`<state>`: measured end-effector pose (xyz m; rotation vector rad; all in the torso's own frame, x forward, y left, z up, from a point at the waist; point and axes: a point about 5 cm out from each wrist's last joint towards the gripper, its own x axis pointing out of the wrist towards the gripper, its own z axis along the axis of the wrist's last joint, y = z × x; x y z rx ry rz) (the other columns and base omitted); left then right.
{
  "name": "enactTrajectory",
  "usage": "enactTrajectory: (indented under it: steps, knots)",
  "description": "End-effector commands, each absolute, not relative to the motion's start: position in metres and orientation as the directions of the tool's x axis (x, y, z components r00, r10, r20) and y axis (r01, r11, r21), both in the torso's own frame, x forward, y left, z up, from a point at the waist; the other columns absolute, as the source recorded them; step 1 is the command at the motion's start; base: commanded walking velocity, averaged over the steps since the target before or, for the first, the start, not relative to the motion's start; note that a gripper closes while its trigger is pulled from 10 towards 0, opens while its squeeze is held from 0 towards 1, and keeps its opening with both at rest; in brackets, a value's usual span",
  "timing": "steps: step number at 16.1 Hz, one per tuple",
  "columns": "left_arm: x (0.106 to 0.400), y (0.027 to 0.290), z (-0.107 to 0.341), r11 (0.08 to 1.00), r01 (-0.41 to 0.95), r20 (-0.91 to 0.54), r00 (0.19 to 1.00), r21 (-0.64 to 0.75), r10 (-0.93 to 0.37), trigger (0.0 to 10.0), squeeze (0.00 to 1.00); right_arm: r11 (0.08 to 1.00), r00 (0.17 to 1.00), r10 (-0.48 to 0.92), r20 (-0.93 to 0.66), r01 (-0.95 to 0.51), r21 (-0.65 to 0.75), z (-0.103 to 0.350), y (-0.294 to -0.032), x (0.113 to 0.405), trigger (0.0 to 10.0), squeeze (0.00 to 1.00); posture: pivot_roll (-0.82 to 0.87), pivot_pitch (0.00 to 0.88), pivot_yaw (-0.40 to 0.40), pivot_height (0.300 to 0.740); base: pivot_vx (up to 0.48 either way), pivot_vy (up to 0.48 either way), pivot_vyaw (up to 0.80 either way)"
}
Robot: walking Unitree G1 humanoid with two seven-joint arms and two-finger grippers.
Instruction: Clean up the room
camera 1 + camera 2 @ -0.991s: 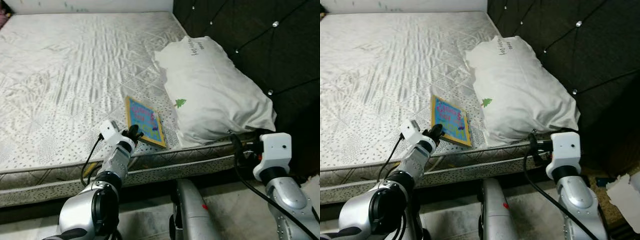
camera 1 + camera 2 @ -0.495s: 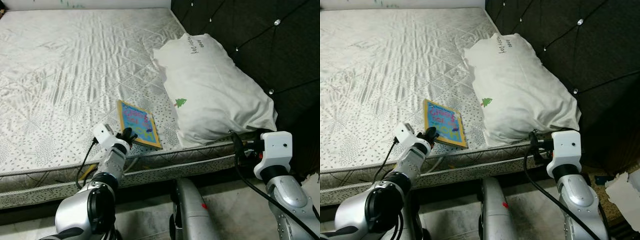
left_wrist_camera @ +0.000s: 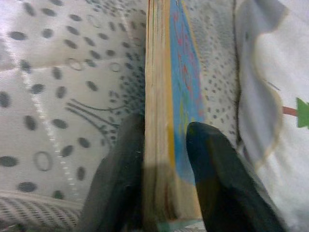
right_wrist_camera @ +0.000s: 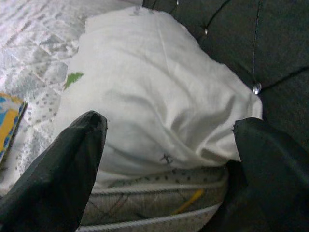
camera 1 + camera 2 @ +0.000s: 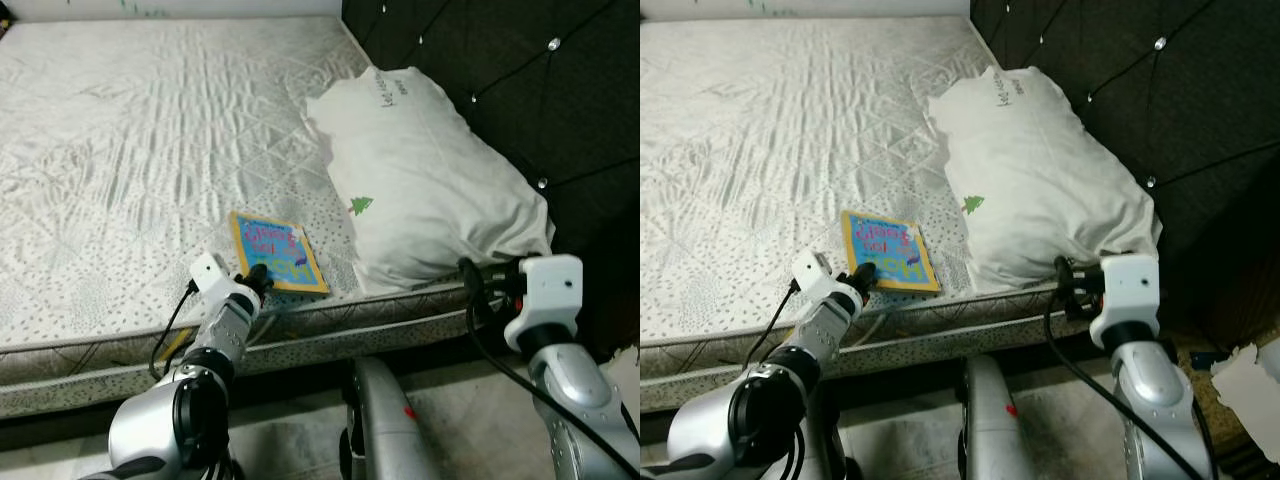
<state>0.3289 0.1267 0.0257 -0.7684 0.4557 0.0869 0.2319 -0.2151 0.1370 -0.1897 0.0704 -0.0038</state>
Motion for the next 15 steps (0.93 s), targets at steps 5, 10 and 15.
enactTrajectory:
  steps: [5,10,15]
  knots:
    - [0.328,0.145,0.023,0.723,-0.335,-0.482,0.876,-0.604,0.002,10.0,1.0,0.981,0.999,-0.003,-0.054,-0.008,-0.195,0.14,-0.212,0.239,10.0,0.0,-0.3,0.035,-0.036,0.556,0.0,0.0,0.0]
    - [0.329,0.155,0.025,0.718,-0.379,-0.49,0.87,-0.584,0.06,10.0,1.0,0.98,0.999,0.001,-0.05,-0.011,-0.199,0.139,-0.212,0.242,10.0,0.0,-0.3,0.028,-0.032,0.556,0.0,0.0,0.0]
    - [0.33,0.131,0.027,0.901,-0.139,-0.463,0.883,-0.41,-0.075,10.0,1.0,0.985,0.999,0.014,-0.038,-0.021,-0.173,0.135,-0.2,0.25,10.0,0.0,-0.26,0.006,-0.019,0.556,0.0,0.0,0.0]
